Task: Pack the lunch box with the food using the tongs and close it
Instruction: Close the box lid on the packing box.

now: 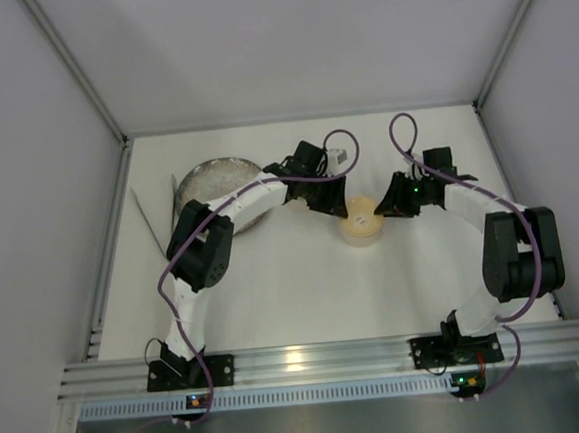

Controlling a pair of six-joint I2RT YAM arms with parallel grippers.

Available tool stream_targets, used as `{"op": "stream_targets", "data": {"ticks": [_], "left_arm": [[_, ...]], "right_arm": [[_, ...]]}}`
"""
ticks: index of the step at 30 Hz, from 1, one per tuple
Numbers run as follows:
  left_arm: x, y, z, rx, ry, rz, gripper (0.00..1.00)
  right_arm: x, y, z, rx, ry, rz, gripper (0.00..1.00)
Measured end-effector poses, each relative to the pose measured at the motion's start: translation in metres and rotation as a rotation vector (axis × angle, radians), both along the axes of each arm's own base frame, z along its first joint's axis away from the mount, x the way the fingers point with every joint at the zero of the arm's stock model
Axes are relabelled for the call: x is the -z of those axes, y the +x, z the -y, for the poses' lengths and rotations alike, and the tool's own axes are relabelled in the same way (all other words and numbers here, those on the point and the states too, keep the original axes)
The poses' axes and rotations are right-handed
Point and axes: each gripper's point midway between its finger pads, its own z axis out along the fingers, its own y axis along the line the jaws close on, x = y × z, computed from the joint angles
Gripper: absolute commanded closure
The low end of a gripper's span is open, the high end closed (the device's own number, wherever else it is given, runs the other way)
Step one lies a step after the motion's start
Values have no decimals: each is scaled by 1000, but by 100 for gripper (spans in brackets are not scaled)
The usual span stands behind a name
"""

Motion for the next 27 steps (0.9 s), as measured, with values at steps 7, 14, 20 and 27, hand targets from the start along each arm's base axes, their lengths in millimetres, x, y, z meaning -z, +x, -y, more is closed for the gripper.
{"op": "stream_targets", "data": {"ticks": [7, 14, 20, 27], "left_arm": [[-3, -5, -3, 7, -31, -47, 85], [-6, -2, -8, -13, -53, -79, 100], [-7, 1, -11, -16, -56, -81, 100], [-7, 6, -18, -15, -55, -77, 100]], "right_arm": [[-1, -1, -1, -1, 12, 8, 99], [-3, -7, -4, 2, 36, -2, 100], [-5, -12, -8, 17, 58, -15, 100], [-5, -17, -17, 15, 76, -29, 100]]}}
